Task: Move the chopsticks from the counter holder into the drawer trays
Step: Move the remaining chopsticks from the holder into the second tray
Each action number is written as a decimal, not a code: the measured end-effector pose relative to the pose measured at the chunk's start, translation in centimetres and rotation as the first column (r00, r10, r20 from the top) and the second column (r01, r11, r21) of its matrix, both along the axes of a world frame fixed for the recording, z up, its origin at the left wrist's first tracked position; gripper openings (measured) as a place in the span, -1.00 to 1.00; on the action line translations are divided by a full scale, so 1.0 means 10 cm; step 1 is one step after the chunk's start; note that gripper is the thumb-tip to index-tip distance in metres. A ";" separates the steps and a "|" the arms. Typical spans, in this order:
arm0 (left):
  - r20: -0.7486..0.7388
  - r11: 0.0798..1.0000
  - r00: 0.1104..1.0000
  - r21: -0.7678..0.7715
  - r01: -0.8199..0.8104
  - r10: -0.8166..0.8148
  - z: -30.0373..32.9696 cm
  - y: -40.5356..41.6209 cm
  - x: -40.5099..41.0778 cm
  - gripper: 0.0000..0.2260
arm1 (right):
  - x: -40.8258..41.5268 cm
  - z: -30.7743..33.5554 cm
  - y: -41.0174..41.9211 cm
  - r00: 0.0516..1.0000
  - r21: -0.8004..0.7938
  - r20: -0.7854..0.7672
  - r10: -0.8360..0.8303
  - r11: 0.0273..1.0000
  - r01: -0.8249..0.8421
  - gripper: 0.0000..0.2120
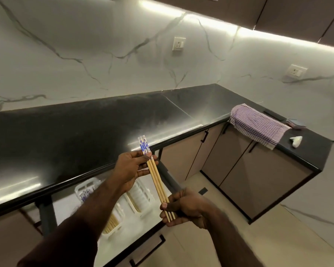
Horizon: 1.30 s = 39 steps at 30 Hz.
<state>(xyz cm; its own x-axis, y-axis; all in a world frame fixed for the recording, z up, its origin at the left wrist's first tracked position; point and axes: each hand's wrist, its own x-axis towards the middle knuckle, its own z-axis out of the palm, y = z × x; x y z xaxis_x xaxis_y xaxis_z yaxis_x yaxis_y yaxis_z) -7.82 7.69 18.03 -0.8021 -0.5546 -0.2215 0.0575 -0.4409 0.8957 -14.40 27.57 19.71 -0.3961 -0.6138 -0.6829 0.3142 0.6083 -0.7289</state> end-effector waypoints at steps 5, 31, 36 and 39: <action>0.071 0.998 0.997 0.061 0.026 -0.030 -0.29 -0.21 -0.27 -0.86 | -0.29 -0.19 -0.21 1.000 0.065 0.011 0.009 0.998 -0.010 -0.77; 0.410 0.943 0.868 0.048 -0.328 0.281 -1.37 -0.12 -0.89 -0.92 | -1.55 -1.02 -0.67 0.889 0.252 0.148 0.434 0.853 -0.458 -0.79; 0.486 0.956 0.828 -0.054 -0.289 0.278 -1.54 -0.27 -0.87 -0.91 | -1.49 -1.15 -0.88 0.892 0.292 0.167 0.420 0.843 -0.452 -0.78; 0.527 0.955 0.798 -0.119 -0.270 0.292 -1.61 -0.38 -0.86 -0.85 | -1.46 -1.24 -1.04 0.897 0.317 0.163 0.411 0.839 -0.442 -0.76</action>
